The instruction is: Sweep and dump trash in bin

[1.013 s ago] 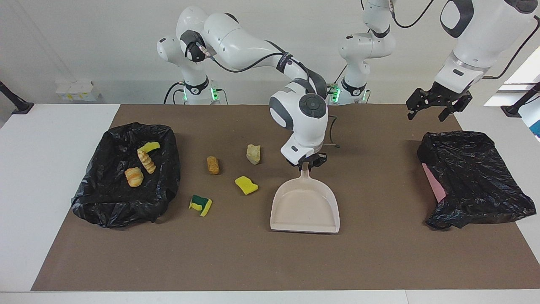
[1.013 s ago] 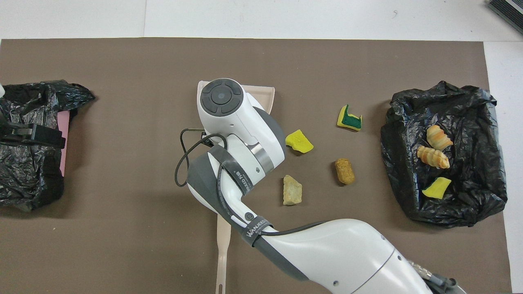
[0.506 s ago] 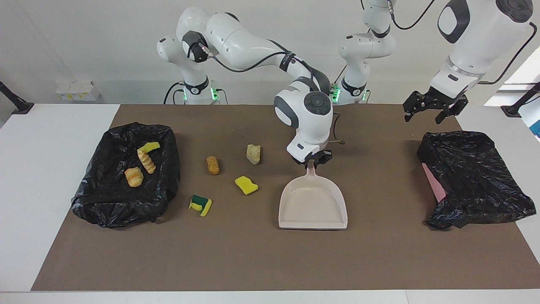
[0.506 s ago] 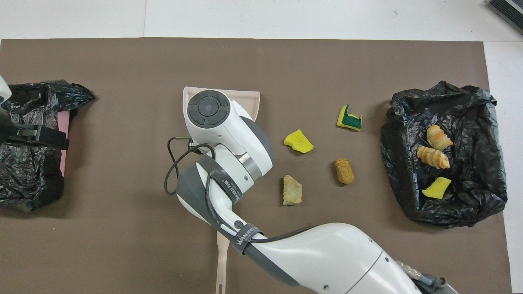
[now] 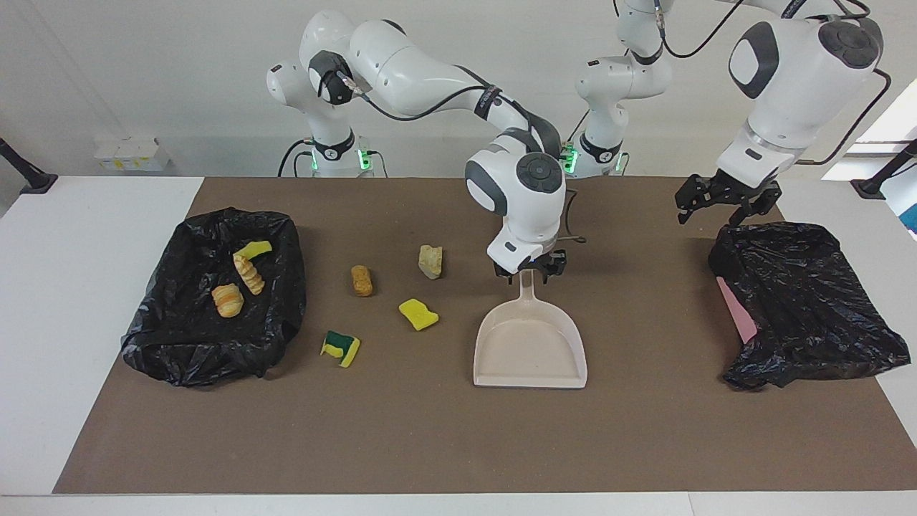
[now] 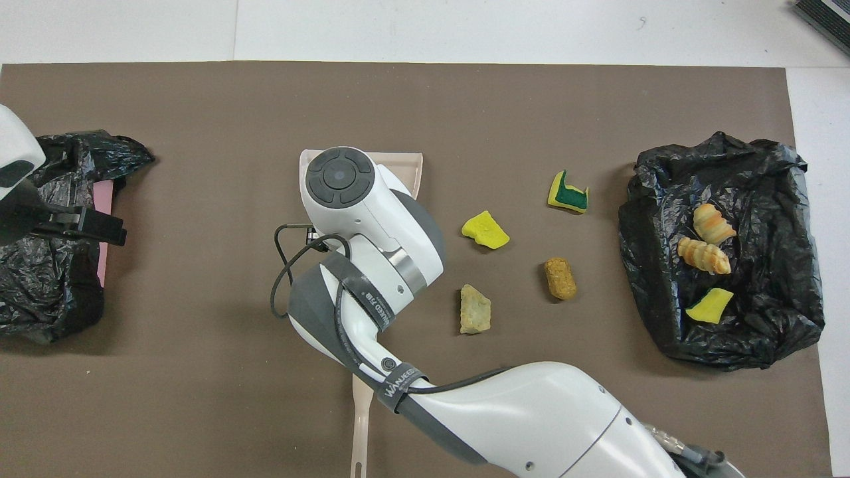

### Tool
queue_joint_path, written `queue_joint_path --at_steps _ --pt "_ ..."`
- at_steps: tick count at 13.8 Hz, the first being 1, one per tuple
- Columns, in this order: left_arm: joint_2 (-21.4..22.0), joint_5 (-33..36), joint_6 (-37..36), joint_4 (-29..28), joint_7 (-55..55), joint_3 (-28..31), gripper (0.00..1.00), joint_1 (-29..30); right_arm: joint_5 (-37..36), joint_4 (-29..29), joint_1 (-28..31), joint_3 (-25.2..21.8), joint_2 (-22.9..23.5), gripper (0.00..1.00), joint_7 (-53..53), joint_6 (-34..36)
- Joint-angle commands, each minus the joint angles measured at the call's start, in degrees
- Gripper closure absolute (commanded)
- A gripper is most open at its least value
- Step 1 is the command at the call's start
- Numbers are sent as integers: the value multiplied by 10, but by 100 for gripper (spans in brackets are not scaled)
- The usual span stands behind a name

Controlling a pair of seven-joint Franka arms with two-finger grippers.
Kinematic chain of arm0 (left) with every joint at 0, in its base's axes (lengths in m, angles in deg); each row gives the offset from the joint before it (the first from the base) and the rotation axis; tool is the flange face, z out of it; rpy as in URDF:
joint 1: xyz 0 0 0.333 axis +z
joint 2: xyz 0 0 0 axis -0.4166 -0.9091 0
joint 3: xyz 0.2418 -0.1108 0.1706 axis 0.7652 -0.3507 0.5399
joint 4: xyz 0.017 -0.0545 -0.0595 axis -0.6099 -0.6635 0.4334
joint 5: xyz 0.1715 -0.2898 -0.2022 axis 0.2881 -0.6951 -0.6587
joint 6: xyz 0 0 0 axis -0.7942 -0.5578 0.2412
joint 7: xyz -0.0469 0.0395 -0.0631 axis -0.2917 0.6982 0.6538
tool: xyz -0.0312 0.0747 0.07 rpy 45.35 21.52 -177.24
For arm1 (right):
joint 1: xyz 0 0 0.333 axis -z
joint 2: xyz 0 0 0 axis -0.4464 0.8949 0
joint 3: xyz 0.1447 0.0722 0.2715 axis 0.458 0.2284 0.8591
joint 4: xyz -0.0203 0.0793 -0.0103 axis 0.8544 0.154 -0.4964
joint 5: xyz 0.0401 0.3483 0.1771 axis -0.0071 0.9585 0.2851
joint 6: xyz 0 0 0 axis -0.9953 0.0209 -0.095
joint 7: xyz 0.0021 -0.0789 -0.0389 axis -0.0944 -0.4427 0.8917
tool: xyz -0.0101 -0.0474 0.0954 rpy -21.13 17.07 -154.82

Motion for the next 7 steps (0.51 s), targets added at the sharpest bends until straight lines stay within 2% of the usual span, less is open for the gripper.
queue_joint_path --at_steps 1,2,5,6,7 --pt "7 7 69 -52 0 2 0 -17 17 -54 5 1 -75 12 -9 36" --pt "2 4 82 -55 -3 2 0 -22 19 -91 2 1 -108 9 -5 38" --pt "-14 -2 111 -64 -5 3 0 -59 43 -252 -10 2 -238 8 5 31" --pt "-24 -1 115 -62 -13 4 0 -74 67 -299 -17 2 -275 0 8 28" --pt "-33 -1 119 -57 -26 2 0 -79 76 -333 -33 2 -300 0 23 26"
